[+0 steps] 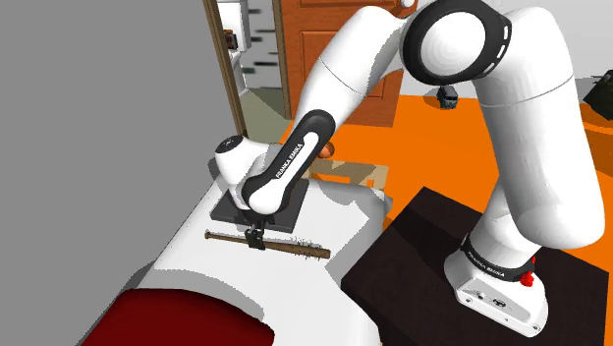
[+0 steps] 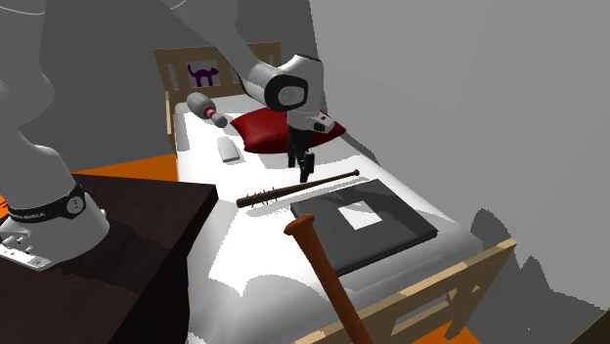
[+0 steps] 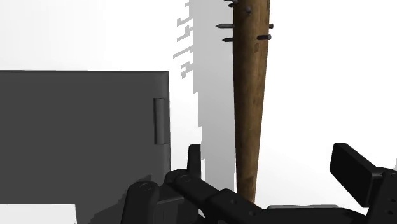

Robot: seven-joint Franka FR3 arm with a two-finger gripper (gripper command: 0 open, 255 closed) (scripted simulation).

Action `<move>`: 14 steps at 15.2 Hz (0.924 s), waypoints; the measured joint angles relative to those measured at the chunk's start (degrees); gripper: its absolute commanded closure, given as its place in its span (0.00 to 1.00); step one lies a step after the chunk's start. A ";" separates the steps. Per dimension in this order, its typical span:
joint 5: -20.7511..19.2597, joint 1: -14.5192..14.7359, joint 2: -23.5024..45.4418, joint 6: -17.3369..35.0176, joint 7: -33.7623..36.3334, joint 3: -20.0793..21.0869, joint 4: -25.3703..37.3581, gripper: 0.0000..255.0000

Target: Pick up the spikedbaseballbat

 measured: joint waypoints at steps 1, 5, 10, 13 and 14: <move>-0.27 0.17 1.03 0.13 -0.06 -0.21 0.83 0.00; -1.22 0.71 3.87 2.13 0.36 -1.02 1.57 0.00; -1.75 1.06 5.46 3.35 0.68 -1.51 1.93 1.00; -1.78 1.10 5.50 3.37 0.72 -1.54 1.99 1.00; -1.79 1.10 5.51 3.38 0.72 -1.54 1.99 1.00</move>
